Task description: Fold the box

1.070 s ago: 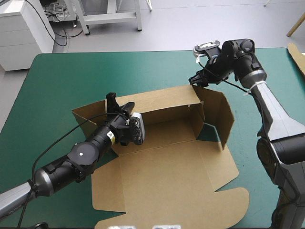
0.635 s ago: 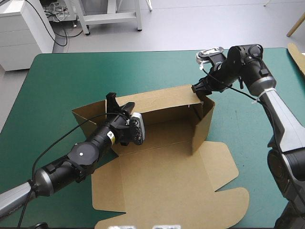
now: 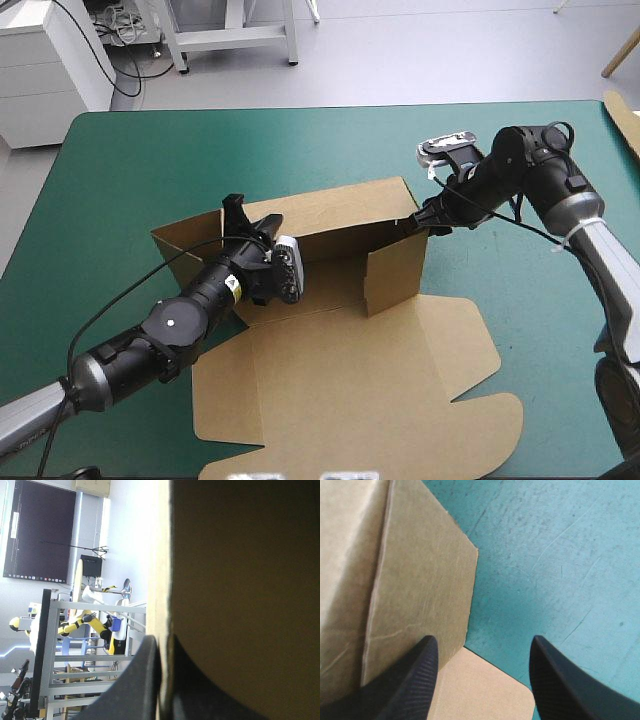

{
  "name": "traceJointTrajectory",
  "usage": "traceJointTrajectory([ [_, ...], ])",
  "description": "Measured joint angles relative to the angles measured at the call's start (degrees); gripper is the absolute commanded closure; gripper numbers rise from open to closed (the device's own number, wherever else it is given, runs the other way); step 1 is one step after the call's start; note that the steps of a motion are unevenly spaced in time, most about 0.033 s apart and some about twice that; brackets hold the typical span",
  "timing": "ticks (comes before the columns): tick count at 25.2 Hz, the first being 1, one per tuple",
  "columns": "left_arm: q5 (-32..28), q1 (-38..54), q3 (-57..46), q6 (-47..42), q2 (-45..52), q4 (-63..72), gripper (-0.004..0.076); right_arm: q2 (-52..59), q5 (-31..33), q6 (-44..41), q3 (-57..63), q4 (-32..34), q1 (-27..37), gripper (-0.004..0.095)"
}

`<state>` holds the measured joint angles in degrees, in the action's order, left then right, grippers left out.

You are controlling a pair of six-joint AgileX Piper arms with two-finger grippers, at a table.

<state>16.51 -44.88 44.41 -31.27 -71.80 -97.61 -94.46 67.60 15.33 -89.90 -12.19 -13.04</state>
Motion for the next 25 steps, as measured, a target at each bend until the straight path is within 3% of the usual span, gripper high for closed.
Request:
traceJointTrajectory([
  [12,-0.3,0.0,-0.4,-0.1,0.0,-0.2,0.0731,9.7,-6.3,10.0,13.9,-6.5,0.1,0.0400],
  [20,-0.3,0.0,-0.4,-0.8,0.0,-0.4,0.0731,11.6,-15.9,18.0,20.5,-13.4,0.1,0.0402],
  [25,-0.5,0.0,-0.4,-0.8,0.0,-0.4,0.0731,11.7,-21.1,19.2,22.9,-14.4,-1.7,0.0472],
])
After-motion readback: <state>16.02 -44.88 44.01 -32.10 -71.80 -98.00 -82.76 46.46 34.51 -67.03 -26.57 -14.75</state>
